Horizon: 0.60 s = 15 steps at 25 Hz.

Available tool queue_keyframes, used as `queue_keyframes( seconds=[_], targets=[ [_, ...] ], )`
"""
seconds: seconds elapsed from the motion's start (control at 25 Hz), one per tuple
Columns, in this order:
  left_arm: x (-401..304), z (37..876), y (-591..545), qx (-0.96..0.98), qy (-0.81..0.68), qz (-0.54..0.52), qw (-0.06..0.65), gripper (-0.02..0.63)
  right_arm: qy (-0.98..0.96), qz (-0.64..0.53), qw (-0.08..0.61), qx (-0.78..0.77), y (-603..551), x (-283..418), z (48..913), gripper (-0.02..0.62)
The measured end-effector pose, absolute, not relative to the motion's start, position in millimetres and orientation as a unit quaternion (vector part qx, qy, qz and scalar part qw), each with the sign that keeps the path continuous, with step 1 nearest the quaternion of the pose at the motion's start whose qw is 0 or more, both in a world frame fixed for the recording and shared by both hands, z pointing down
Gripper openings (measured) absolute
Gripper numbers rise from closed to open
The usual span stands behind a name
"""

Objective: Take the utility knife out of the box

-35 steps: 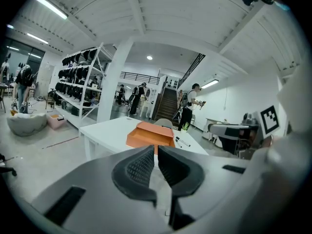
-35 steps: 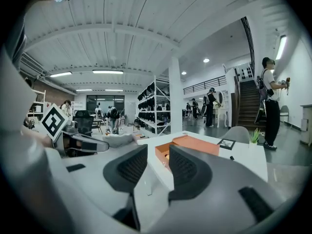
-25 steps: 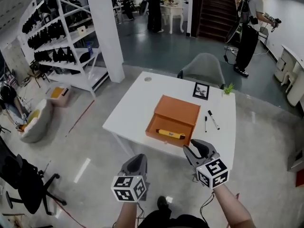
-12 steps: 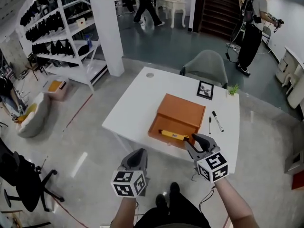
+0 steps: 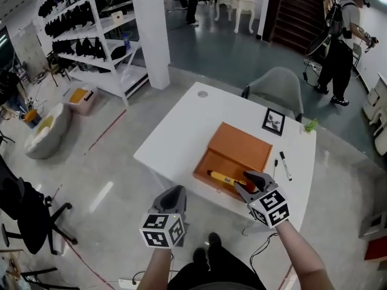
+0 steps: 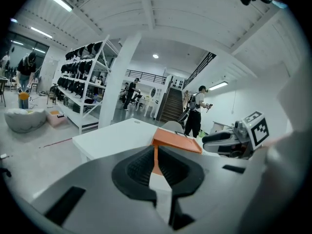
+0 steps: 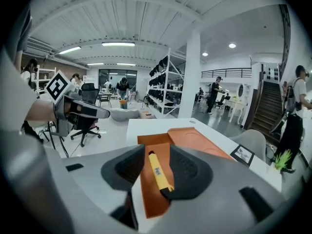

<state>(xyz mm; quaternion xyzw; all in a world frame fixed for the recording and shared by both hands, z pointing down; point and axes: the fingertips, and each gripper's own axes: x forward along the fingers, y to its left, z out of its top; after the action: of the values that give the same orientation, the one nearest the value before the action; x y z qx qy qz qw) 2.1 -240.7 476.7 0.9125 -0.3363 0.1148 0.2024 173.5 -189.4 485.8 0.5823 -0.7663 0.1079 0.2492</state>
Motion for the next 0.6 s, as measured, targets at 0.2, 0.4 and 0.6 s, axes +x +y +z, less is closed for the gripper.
queue_keyframes(
  seconds=[0.2, 0.4, 0.6],
  targets=[
    [4, 478, -254, 0.904, -0.358, 0.113, 0.207, 0.028, -0.784, 0.123, 0.279, 0.541, -208, 176, 507, 0.158],
    [0, 481, -264, 0.893, -0.382, 0.111, 0.211, 0.028, -0.799, 0.131, 0.303, 0.502, -222, 172, 525, 0.16],
    [-7, 484, -272, 0.882, -0.405, 0.108, 0.215, 0.028, -0.81, 0.137, 0.334, 0.461, -231, 164, 542, 0.163]
  ],
)
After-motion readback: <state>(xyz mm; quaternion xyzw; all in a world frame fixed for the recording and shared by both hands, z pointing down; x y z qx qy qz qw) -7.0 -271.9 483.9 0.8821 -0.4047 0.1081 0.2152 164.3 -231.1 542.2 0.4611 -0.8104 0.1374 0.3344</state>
